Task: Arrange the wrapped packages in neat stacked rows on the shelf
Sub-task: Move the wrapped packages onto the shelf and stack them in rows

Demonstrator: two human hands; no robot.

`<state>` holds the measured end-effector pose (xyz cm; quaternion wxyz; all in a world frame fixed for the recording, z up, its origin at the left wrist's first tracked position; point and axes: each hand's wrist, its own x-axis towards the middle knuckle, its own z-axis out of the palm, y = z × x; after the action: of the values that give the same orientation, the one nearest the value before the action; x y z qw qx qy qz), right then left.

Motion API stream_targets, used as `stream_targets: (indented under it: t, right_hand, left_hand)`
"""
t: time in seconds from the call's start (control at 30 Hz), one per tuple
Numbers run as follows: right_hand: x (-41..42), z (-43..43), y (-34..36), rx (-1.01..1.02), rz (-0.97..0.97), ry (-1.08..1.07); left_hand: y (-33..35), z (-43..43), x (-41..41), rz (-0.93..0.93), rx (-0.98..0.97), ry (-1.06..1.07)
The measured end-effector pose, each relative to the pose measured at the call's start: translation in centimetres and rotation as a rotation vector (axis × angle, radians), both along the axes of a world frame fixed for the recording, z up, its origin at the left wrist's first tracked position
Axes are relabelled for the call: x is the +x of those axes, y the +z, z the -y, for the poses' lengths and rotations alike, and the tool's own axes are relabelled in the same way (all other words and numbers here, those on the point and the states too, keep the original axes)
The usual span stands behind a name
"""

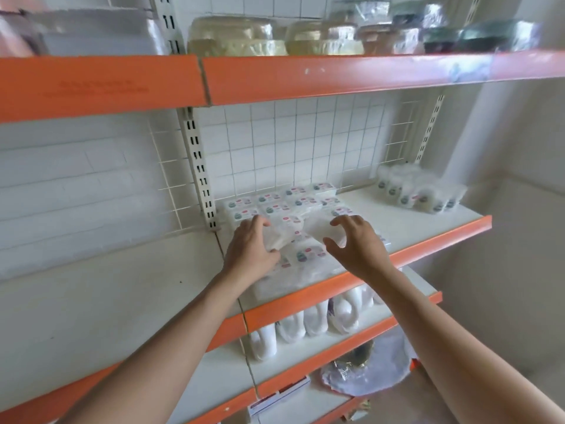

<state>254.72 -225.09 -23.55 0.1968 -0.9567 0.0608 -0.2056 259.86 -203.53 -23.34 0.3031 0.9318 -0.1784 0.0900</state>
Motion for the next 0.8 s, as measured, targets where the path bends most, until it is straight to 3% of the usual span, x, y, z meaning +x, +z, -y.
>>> stream_targets:
  t: [0.33, 0.43, 0.57, 0.8]
  right_hand:
    - [3.9, 5.3, -0.3, -0.015, -0.030, 0.041]
    - [5.9, 6.1, 0.0, 0.003, -0.019, 0.104]
    - [8.4, 6.3, 0.5, 0.009, 0.016, 0.191]
    - [10.9, 6.9, 0.5, 0.073, 0.152, 0.371]
  left_hand:
    - [-0.7, 4.3, 6.4, -0.149, 0.084, -0.070]
    - [-0.1, 5.2, 7.8, -0.028, 0.110, -0.105]
    - [1.2, 7.4, 8.8, 0.095, -0.002, -0.176]
    - [1.8, 11.3, 10.2, -0.164, 0.003, -0.187]
